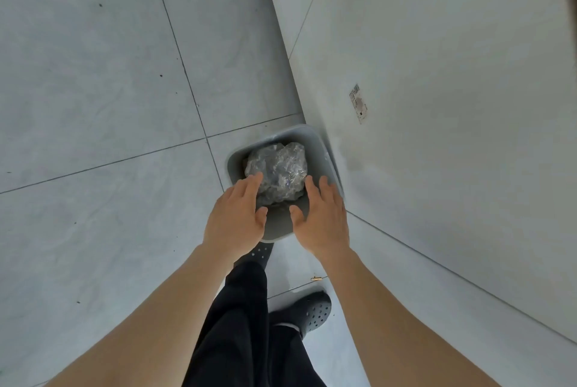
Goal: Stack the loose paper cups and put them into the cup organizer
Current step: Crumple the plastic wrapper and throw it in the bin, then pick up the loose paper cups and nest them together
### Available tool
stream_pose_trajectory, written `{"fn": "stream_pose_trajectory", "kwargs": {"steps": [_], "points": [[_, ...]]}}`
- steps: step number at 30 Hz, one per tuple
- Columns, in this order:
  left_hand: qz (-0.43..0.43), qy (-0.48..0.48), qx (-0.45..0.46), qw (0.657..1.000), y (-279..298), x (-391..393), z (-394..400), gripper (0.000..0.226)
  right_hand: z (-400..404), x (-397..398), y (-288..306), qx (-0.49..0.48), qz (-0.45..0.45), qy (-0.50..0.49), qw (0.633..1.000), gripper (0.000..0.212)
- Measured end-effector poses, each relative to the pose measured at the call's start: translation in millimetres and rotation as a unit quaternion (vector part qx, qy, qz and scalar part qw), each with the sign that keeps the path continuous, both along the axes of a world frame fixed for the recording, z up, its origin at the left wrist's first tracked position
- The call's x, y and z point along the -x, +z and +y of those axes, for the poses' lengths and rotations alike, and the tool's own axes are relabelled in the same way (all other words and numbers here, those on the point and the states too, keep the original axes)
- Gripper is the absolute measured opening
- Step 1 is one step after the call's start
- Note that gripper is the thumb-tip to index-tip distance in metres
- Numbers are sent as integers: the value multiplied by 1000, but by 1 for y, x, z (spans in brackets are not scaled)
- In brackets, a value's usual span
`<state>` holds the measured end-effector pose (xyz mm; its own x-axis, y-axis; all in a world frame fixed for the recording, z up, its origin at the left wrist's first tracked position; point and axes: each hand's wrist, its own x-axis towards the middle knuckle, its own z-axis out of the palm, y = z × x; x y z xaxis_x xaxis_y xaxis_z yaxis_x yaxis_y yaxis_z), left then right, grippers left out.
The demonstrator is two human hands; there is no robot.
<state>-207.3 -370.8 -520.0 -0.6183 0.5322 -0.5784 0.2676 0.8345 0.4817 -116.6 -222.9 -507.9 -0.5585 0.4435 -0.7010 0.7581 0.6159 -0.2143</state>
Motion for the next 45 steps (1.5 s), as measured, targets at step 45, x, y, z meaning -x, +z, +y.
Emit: {"fn": "stream_pose_trajectory", "kwargs": {"steps": [45], "points": [[255,-479,-184,820,507,-116,219,68,85,-260,491,-277,146,-283,907,72]]}}
